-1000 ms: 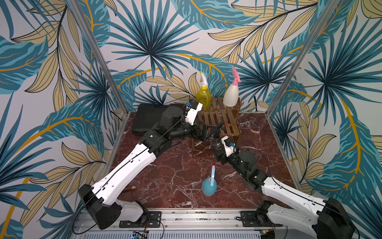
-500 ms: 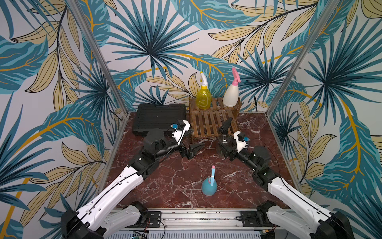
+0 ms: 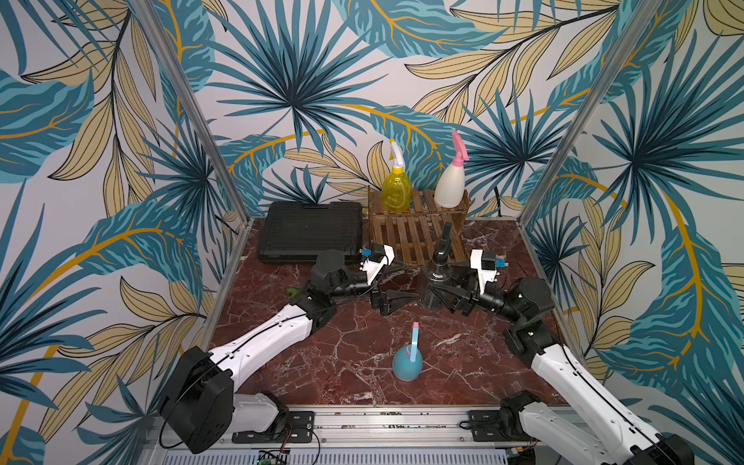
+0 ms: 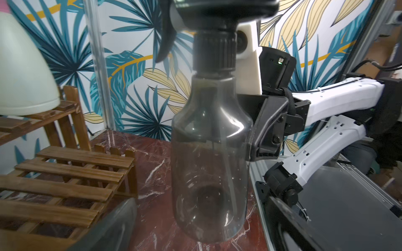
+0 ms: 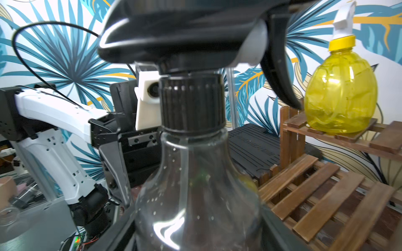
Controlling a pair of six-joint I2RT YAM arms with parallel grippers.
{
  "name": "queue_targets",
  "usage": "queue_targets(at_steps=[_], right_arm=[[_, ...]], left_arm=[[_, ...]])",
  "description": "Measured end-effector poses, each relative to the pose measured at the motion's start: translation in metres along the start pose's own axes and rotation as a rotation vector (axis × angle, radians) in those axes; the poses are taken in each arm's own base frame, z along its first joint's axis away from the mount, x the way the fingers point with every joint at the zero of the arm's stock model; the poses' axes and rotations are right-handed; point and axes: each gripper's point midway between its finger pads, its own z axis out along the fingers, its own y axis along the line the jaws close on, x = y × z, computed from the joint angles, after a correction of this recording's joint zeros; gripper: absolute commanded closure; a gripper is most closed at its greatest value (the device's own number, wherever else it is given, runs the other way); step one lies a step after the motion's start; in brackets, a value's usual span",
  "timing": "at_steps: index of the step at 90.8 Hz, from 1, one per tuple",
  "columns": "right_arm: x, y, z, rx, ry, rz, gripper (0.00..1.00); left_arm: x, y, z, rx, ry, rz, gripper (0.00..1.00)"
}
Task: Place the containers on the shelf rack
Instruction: 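Pick up a container from the center of the board.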
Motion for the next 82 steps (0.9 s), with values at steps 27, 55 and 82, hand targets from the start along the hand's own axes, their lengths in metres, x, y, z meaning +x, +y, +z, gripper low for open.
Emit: queue_targets(at_steps=[27, 55, 82], right_arm=[[-0.018, 0.018, 0.002, -0.099, -0.02, 0.007, 0.58], [-0.025, 0.023, 0.001, -0.119, -0.043, 0.005, 0.59], [-0.03, 0.025, 0.001, -0.125, -0.06, -0.005, 0.59]], left_arm=[[0.008, -0.021, 0.027, 0.14, 0.01, -0.008, 0.0], [0.007, -0.026, 0.045, 0.205, -0.016, -0.047, 0.0], [0.007, -0.026, 0.053, 0.212, -0.022, -0.057, 0.1]])
